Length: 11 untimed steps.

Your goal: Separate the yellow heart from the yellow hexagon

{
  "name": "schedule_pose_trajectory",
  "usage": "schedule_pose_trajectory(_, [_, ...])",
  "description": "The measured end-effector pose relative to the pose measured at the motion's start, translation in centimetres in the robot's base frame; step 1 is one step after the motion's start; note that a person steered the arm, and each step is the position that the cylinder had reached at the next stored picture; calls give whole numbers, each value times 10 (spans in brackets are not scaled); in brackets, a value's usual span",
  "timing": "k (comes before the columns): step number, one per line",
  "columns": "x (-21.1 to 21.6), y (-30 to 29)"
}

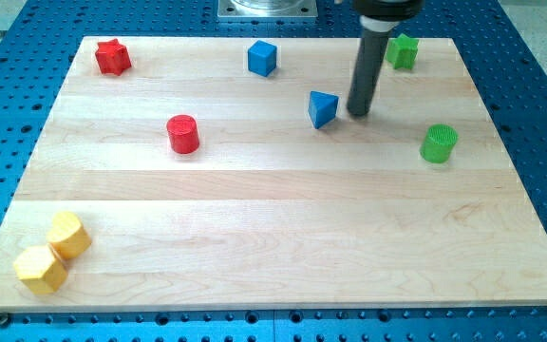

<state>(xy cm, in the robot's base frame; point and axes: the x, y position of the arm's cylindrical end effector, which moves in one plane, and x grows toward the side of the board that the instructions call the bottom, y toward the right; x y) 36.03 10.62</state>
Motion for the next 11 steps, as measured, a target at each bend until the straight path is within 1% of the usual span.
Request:
schedule_pose_trajectory(1, [34,-39])
schedule_pose_trajectory(2, [87,-73])
schedule_pose_trajectory(3, [146,-124])
schedule_pose_trajectory(5, [220,-263])
schedule_pose_trajectory(6, [229,-305])
schedule_pose_trajectory(7, [201,-306])
schedule_pose_trajectory(8, [160,-310])
schedule_pose_trajectory(9, [149,-316])
schedule_pose_trajectory(10, [179,-319])
schedule_pose_trajectory(11, [171,-343])
